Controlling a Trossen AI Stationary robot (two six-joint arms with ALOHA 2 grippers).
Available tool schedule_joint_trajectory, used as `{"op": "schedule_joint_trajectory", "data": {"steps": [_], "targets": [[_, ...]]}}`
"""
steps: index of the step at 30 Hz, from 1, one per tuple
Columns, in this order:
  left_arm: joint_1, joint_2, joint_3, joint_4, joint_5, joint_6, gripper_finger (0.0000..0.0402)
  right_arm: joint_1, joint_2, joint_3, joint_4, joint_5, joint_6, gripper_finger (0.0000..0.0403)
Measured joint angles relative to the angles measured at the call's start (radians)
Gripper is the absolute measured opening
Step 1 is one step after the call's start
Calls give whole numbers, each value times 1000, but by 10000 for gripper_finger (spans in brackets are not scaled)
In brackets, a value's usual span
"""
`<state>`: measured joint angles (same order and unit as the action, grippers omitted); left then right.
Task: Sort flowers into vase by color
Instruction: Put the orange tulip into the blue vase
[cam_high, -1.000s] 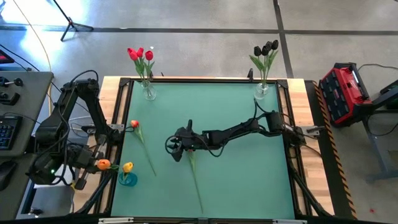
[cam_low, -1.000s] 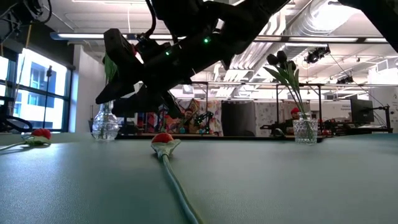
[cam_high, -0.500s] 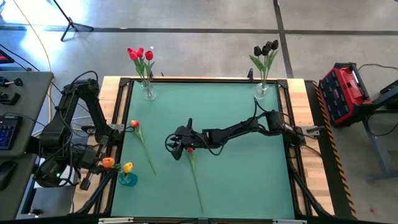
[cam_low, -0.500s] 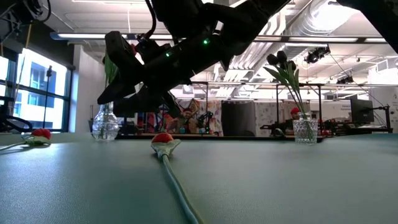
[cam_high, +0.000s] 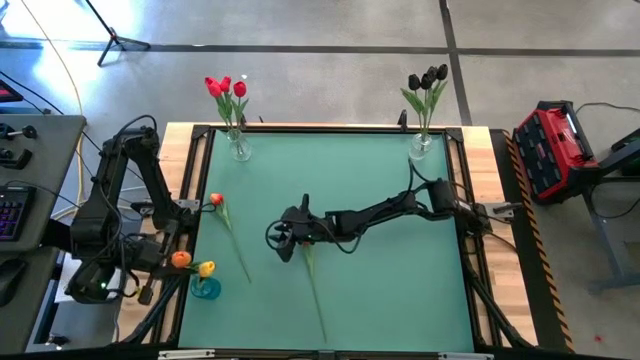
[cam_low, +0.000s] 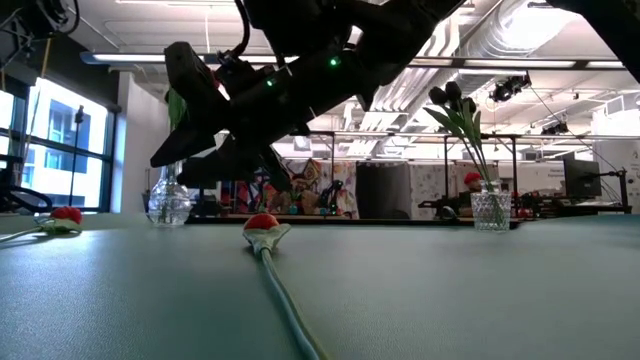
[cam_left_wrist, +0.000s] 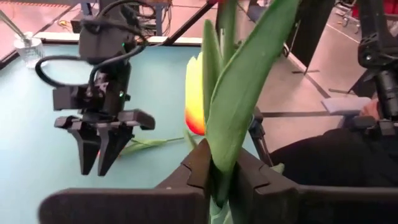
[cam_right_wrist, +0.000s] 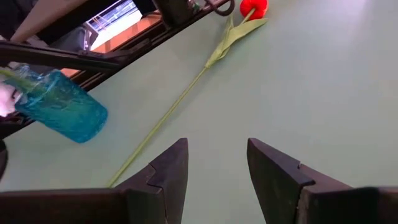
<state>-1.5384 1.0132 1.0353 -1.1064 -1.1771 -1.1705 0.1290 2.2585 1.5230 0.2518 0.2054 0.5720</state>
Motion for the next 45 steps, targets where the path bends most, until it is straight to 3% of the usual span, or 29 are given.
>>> {"op": "schedule_joint_trajectory", "data": {"steps": [10, 15, 25, 30, 35, 40, 45], "targets": [[50, -4, -59, -70, 79, -124, 140, 28, 0, 0, -20, 6, 49, 154], [71, -49, -59, -113, 92, -163, 179, 38, 0, 0, -77, 31, 60, 154], [113, -174, -58, -182, 97, -164, 186, 38, -1, 26, -106, -21, 59, 154], [140, -223, -58, -176, 30, -95, 186, 43, -1, 62, -114, -61, 58, 154], [154, -260, -58, -176, -4, -24, 186, 49, 20, 107, -104, -9, 32, 154], [159, -300, -58, -180, 12, 35, 186, 21, 173, 267, -143, -78, 30, 154], [159, -330, -57, -180, 92, 56, 186, -10, 304, 535, -251, -88, -27, 154]]}}
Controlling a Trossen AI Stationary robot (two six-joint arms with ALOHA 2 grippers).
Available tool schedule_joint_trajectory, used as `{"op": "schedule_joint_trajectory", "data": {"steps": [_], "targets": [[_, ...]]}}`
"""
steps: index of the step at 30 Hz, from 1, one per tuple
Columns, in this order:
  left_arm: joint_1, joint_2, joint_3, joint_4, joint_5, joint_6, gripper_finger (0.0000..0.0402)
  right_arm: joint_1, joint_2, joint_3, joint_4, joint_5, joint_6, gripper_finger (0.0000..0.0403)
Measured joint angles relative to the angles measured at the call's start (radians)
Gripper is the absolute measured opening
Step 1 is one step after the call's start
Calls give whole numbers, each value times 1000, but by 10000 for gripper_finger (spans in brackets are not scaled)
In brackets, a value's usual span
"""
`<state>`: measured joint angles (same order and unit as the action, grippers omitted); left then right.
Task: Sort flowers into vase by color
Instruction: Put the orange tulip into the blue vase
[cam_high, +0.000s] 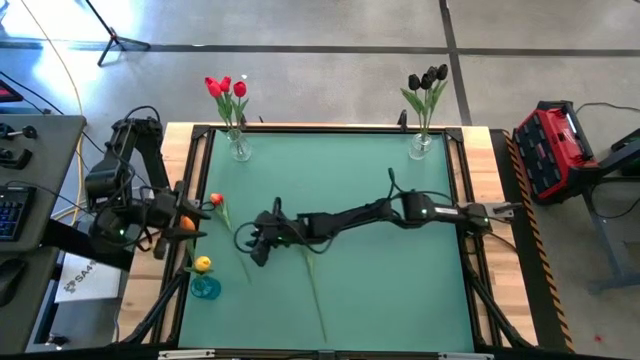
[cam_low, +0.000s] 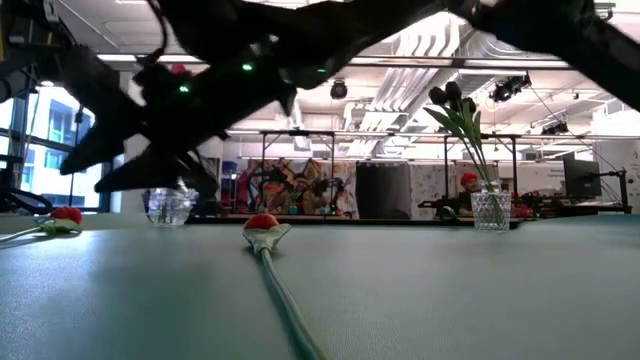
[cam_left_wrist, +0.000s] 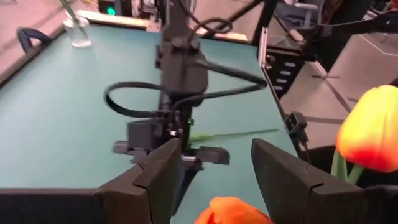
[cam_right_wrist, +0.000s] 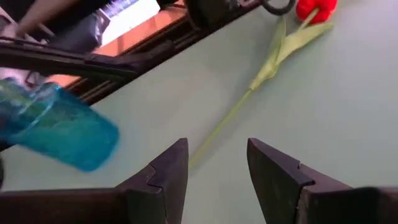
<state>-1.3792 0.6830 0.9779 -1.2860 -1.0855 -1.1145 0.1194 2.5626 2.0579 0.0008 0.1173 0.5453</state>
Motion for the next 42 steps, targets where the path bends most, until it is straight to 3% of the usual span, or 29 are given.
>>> {"op": "schedule_joint_trajectory", "data": {"steps": [6, 9, 16, 19, 23, 30, 35, 42], "targets": [[0, -6, 0, -1, 14, -6, 186, -31, 161, 300, -178, -7, -31, 154], [0, -7, 0, -1, 14, -6, 186, -54, 162, 249, -27, -67, -5, 154], [0, -8, 0, -3, 14, 7, 186, -97, 192, 239, -16, -145, -11, 154], [0, -8, 0, -3, 11, 3, 186, -100, 193, 239, -46, -190, -52, 154], [0, -7, 0, -4, 26, -22, 186, -95, 183, 241, -167, -169, -51, 153], [15, -11, 0, -10, -35, -26, 186, -62, 87, 238, -501, 26, -53, 154], [77, -23, 0, -14, -51, -24, 186, -9, -8, 237, -745, 226, -45, 154], [182, -55, 0, 29, -47, 82, 186, 102, -78, 237, -1036, 443, 97, 154]]}}
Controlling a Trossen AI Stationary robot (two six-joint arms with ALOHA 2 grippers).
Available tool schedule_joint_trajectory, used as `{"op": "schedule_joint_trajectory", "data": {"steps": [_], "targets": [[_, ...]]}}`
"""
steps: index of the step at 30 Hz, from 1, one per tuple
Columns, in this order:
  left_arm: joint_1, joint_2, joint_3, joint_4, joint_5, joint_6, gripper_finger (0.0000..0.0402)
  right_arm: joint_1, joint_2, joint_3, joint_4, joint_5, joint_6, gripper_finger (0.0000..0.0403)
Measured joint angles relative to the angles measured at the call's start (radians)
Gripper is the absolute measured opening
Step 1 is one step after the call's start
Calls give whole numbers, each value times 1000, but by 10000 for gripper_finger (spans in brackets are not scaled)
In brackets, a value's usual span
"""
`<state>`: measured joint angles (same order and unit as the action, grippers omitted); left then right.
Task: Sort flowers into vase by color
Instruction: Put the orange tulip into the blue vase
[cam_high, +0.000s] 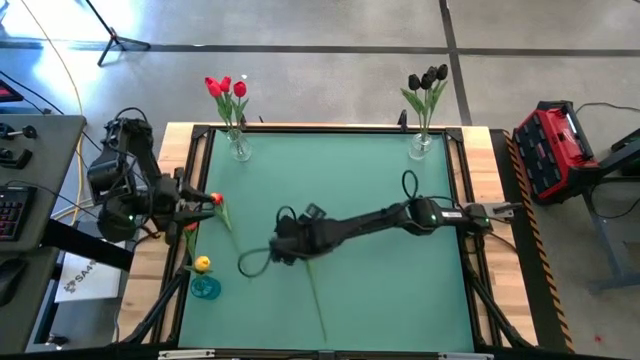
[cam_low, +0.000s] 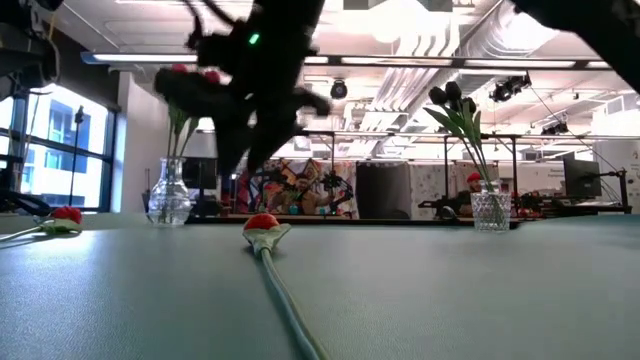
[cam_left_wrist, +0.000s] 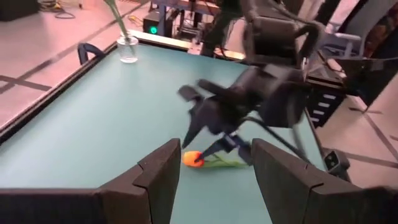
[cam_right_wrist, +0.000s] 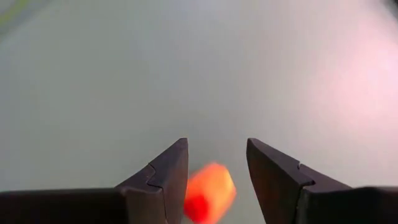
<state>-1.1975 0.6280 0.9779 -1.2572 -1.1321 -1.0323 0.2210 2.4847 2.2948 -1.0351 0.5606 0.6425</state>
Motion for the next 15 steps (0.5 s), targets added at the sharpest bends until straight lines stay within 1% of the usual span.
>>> {"op": "schedule_joint_trajectory", "data": {"steps": [4, 7, 9, 11, 13, 15], "targets": [[48, 8, 0, 153, 70, 148, 186, 51, -14, 0, -166, 64, 152, 154], [67, 38, 0, 303, 115, 302, 186, 81, -14, 0, -255, 78, 259, 154], [73, 69, 0, 378, 126, 391, 186, 100, -17, 0, -257, 72, 300, 154], [78, 100, 0, 421, 123, 457, 186, 116, -18, 0, -216, 28, 301, 154], [85, 130, 0, 448, 120, 503, 186, 126, -18, 0, -167, -23, 298, 154], [92, 155, 0, 479, 111, 536, 186, 134, -18, -3, -117, -37, 305, 154]]}}
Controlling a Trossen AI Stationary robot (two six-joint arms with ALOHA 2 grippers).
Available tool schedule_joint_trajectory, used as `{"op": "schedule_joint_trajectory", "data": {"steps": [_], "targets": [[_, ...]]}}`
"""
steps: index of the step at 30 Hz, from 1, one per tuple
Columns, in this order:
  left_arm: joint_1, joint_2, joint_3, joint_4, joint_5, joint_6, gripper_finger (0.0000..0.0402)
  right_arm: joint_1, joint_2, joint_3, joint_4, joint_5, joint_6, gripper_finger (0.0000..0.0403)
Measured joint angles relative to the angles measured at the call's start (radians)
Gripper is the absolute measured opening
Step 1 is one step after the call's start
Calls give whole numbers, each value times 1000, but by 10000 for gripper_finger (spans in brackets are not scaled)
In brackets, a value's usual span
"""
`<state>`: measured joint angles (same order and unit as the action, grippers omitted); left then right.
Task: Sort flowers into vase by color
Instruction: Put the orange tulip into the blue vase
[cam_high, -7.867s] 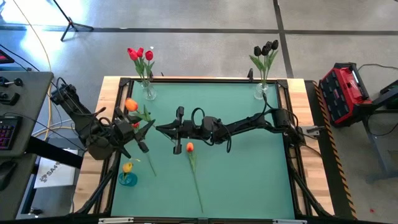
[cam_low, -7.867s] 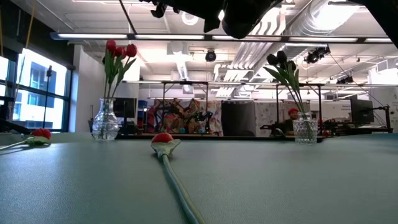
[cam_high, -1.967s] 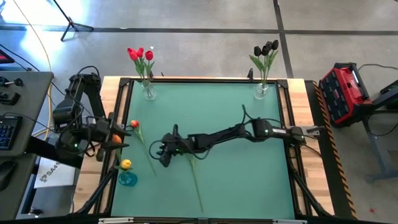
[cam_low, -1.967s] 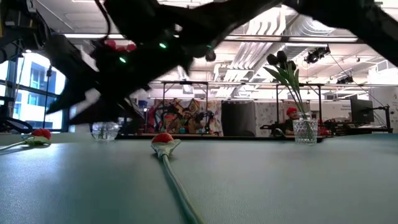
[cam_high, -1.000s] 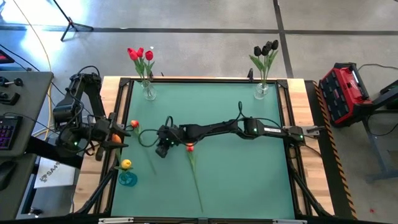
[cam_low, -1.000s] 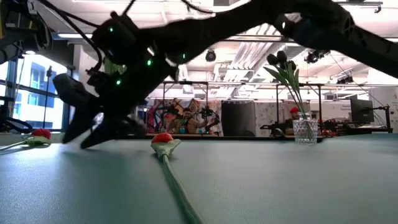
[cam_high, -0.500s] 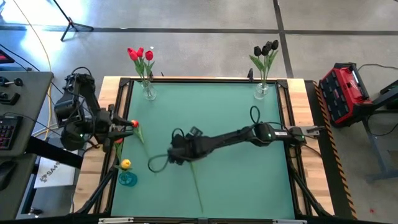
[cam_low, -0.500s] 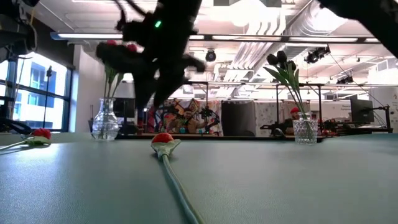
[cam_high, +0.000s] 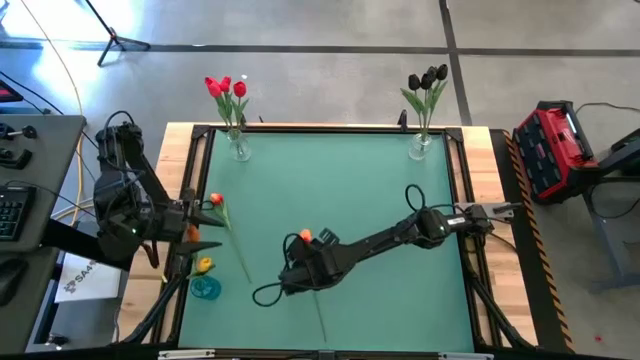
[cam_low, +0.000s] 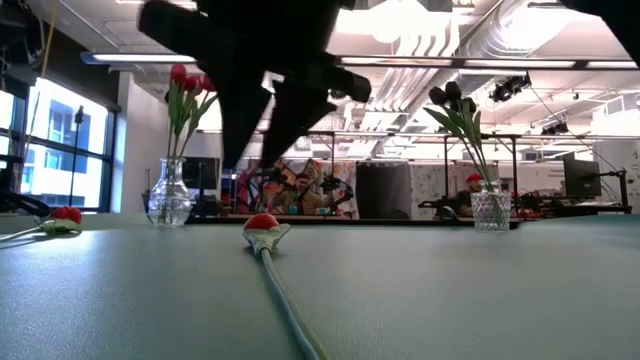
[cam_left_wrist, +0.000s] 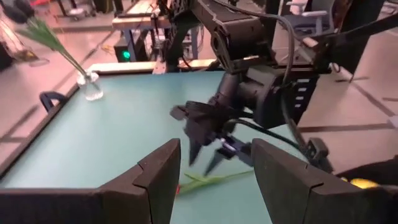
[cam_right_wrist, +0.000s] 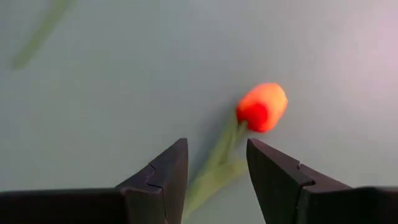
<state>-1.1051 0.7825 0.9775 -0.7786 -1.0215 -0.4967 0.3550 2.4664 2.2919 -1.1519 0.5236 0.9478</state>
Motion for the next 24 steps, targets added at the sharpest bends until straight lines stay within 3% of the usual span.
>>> {"op": "schedule_joint_trajectory", "data": {"steps": [7, 16, 24], "targets": [[-3, 50, 47, 39, -7, 80, 186, -28, 13, -131, 114, -44, 72, 154], [-3, 27, 130, -69, -12, 62, 186, -44, 10, -131, 81, -58, 66, 152], [-3, 21, 173, -70, -47, 126, 186, -73, 45, -131, 142, -150, 39, 108]]}}
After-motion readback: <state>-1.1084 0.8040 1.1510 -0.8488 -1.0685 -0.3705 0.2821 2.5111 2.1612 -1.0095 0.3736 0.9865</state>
